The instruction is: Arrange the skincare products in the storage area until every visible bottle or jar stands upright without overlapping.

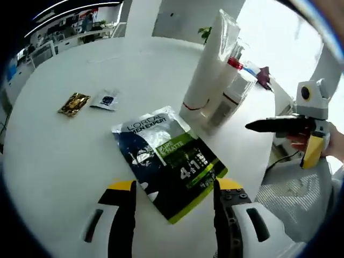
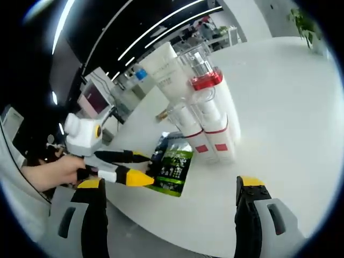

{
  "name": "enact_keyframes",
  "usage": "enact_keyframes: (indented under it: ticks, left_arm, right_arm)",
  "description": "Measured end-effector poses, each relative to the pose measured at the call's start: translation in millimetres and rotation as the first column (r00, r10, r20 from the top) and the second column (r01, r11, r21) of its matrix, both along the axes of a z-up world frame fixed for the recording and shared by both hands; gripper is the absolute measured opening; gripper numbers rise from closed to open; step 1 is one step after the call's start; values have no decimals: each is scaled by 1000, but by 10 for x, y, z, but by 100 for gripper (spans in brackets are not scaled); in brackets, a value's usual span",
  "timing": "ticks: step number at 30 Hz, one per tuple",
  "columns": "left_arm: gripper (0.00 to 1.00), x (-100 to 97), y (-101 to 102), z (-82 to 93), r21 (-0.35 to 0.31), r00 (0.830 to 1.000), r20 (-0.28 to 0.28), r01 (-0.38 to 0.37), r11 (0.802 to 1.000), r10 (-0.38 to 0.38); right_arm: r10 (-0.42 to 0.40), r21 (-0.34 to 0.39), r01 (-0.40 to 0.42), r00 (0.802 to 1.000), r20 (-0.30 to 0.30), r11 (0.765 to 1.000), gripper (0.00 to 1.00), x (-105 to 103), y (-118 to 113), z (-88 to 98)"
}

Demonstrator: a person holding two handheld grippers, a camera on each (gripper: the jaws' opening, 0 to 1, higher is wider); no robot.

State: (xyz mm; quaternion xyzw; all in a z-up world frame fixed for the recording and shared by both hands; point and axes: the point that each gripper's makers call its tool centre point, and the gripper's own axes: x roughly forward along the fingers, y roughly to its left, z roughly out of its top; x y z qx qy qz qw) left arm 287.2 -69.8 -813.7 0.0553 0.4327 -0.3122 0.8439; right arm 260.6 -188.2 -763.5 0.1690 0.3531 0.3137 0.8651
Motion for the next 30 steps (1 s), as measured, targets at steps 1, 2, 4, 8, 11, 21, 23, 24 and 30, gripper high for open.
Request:
enact_keyframes:
  ticks: [1, 2, 4, 8, 11, 21, 23, 24, 30]
  left_arm:
    - [53, 30, 8, 19, 33, 999, 36, 16, 999, -17]
    - [54, 60, 2, 55, 47, 997, 74, 35, 998, -39]
    - [55, 128, -77, 149, 76, 978, 163, 118, 990, -129]
    - [54, 133, -235, 122, 109, 934, 224, 261, 959, -280]
    - [52, 131, -281, 12, 155, 922, 210, 296, 943, -324]
    - [54, 322, -290, -69, 157, 928, 206, 283, 946, -312]
    - [54, 318, -286, -78, 155, 928, 202, 285, 946, -313]
    - [54, 320, -280, -86, 154, 928, 201, 287, 945, -315]
    - [58, 329, -249, -69, 158, 930, 200, 281, 946, -310]
  right_arm:
    - [-1, 1, 1, 1000, -1, 1000, 99, 0, -3, -1]
    - [-2, 3, 2, 1000, -2, 1000, 99, 0, -8, -2]
    - [-3, 5, 3, 1000, -2, 1000, 99, 1, -7, 2]
    - [-1, 4, 1, 1000, -4, 1000, 99, -3, 1, 1]
    - [-2, 5, 2, 1000, -4, 1000, 99, -1, -1, -2]
    - [-17, 12, 17, 1000, -7, 1000, 99, 13, -23, 0]
    - [-16, 12, 16, 1000, -8, 1000, 99, 15, -27, -7]
    - [-17, 12, 17, 1000, -7, 1000, 99, 18, -29, -9]
    - [-17, 4, 17, 1000, -3, 1000, 99, 24, -33, -15]
